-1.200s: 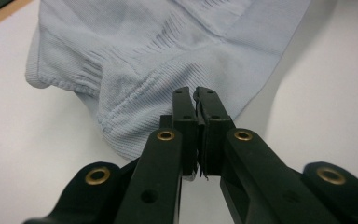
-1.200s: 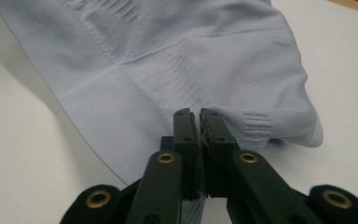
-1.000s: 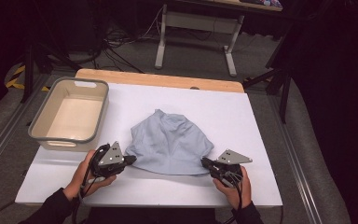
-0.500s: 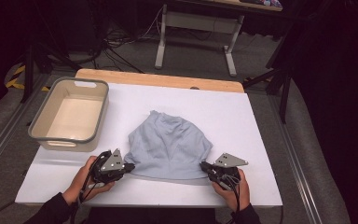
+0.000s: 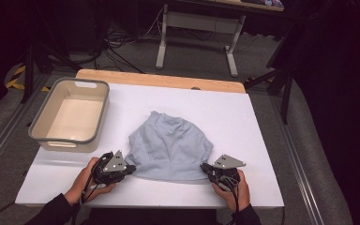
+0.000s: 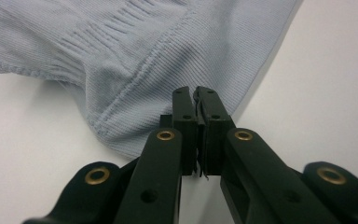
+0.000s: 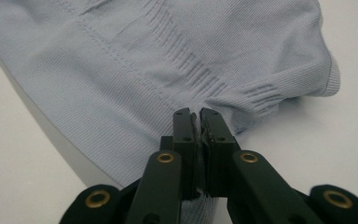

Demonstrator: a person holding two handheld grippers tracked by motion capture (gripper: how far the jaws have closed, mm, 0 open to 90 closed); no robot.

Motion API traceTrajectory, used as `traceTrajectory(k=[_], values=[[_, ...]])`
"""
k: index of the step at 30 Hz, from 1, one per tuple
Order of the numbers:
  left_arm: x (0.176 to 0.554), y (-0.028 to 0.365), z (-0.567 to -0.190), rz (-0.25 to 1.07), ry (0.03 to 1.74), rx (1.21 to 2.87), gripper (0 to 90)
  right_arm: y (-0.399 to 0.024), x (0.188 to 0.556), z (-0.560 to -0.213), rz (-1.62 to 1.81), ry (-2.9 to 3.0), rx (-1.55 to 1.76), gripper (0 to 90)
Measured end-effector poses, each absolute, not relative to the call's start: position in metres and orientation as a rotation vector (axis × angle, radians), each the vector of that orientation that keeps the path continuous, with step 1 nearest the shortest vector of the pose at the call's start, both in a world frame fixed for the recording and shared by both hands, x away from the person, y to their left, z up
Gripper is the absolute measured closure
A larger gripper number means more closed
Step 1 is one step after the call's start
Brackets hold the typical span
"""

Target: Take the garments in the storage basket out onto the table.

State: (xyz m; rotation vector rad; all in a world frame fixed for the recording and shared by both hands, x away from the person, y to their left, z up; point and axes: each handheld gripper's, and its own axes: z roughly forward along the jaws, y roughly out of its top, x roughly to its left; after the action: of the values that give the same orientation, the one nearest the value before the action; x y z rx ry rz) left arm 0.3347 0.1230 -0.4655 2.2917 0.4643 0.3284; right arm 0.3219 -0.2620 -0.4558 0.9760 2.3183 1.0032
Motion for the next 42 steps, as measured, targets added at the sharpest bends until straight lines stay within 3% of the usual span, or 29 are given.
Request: traceTrajectory(k=[10, 13, 16, 26, 31, 37, 40, 42], values=[[0.334, 0.123, -0.465, 0.331, 0.466, 2.284, 86.4, -0.262, 0.323, -0.457, 0.994, 2.321, 0.979, 83.9], [0.334, 0.124, -0.461, 0.343, 0.461, 2.278, 85.4, -0.263, 0.322, -0.455, 0.995, 2.306, 0.977, 76.2], [0.334, 0.130, -0.456, 0.373, 0.462, 2.263, 82.8, -0.267, 0.322, -0.451, 0.986, 2.250, 0.991, 60.5], [0.338, 0.143, -0.439, 0.438, 0.458, 2.157, 73.0, -0.278, 0.322, -0.436, 1.116, 2.127, 0.972, 47.3], [0.344, 0.137, -0.433, 0.508, 0.470, 2.138, 64.9, -0.279, 0.326, -0.429, 1.129, 2.082, 0.955, 43.0], [0.359, 0.130, -0.422, 0.500, 0.489, 2.077, 54.0, -0.280, 0.341, -0.415, 1.151, 2.045, 0.968, 39.6], [0.367, 0.126, -0.419, 0.500, 0.518, 2.048, 42.1, -0.279, 0.357, -0.409, 1.169, 2.031, 0.983, 37.6], [0.375, 0.120, -0.417, 0.485, 0.545, 2.023, 39.5, -0.279, 0.365, -0.407, 1.185, 2.033, 0.987, 36.1]])
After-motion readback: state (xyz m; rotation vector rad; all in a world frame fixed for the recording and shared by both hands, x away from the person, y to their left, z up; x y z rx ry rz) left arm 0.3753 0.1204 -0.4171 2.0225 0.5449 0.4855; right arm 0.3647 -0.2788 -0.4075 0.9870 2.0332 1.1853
